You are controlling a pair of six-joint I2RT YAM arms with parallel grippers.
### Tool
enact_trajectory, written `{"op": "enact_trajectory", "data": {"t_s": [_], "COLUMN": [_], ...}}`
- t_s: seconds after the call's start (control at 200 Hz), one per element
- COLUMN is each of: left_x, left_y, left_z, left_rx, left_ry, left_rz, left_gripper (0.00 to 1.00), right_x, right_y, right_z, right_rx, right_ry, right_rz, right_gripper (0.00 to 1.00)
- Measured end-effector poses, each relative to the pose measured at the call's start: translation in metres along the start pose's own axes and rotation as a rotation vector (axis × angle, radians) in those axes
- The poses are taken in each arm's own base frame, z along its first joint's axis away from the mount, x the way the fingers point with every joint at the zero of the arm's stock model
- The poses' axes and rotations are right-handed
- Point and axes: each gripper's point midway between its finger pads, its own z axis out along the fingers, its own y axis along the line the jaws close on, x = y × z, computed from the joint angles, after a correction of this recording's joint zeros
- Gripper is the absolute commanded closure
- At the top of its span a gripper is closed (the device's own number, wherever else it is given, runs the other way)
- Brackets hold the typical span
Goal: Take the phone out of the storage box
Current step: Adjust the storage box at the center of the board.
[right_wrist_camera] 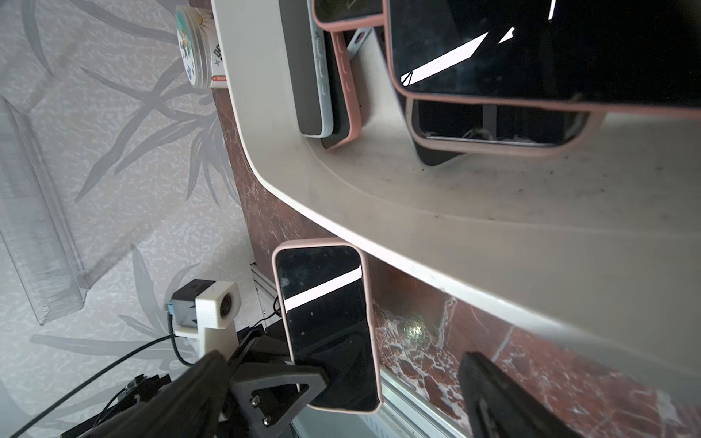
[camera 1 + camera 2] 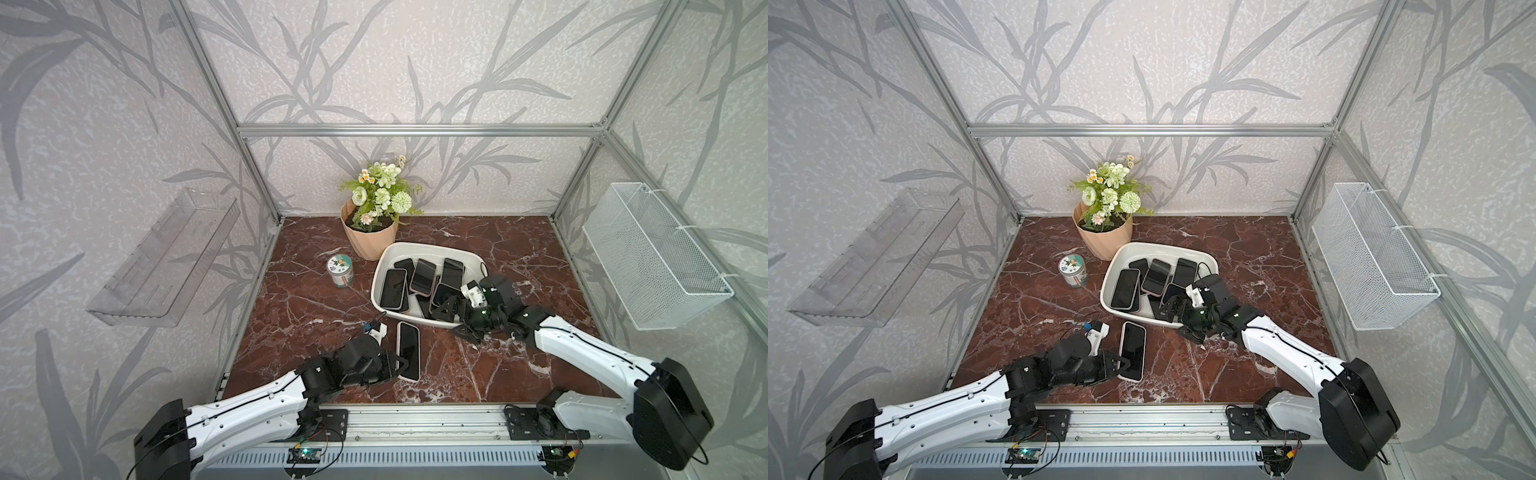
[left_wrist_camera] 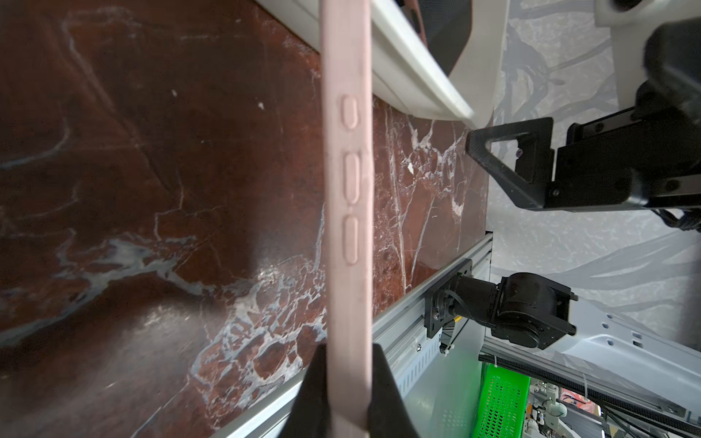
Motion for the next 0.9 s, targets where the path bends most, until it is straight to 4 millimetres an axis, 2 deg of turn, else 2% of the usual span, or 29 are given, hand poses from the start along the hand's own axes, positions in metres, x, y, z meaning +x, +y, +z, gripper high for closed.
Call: {"op": "enact_trajectory", "data": {"t_s": [0.135,0.225,0.425,0.66,0.9], "left_x": [0.006,0.007,-0.004,-0.024,-0.035], "left_y": [0.018,0.028,0.029,0.023,0.023], "left_z": [0.006,0.011,0.025,0.039,0.049], "left_rx": [-0.036,-0.068,-0.072,-0.078,-0.073], "left_ry": [0.013,0.016,-0.007,-0.032,-0.028], "left_rz": [-0.026,-0.039,-0.048,-0.041,-0.027], "left_gripper": [1.0,1.0,1.0,1.0,1.0], "right_x": [-0.007,-0.005,-0.009,-0.048,-0.073], "right_y": [-0.002,-0.002,0.001,-0.029,-0.037], "right_z": [0.016,0.026,0.036,0.04,0.03], "right_rx": [-0.002,-0.011,-0.037,0.028,0.024], "right_ry": [0.002,0.028,0.038,-0.071,-0.142], "right_rz": [0.021,0.045,0.07,0.133,0.142], "right_gripper": [0.01,0.01,0.01,0.01,0.01]}}
